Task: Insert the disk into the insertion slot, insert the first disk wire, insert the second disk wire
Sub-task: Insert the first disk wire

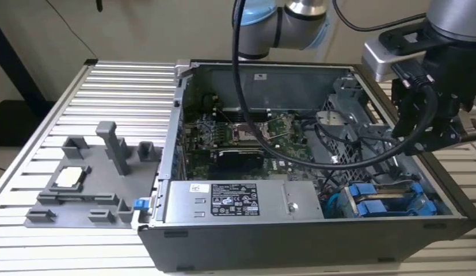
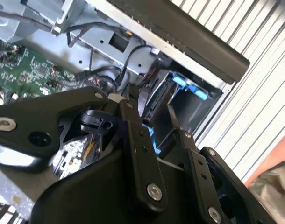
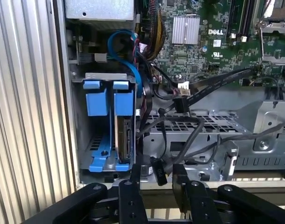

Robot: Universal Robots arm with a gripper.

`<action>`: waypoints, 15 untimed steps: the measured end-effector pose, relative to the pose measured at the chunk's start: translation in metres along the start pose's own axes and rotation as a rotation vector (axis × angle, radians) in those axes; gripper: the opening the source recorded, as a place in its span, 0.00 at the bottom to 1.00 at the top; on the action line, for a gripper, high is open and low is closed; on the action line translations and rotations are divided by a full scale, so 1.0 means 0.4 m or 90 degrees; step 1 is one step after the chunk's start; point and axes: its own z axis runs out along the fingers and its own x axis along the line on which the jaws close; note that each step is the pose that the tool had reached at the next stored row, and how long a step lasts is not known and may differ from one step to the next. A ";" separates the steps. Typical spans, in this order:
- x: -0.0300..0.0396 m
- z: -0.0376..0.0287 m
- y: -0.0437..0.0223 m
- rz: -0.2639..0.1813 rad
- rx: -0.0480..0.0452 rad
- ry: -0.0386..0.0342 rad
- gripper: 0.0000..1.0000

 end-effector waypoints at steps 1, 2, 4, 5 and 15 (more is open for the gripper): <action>-0.004 0.001 0.003 -0.002 0.0005 0.0027 0.41; -0.007 0.002 0.005 -0.005 0.0004 0.0067 0.41; -0.014 0.005 0.006 -0.012 0.0008 0.0125 0.41; -0.017 0.007 0.007 -0.015 0.0020 0.0144 0.41; -0.018 0.013 0.007 -0.026 0.0028 0.0171 0.41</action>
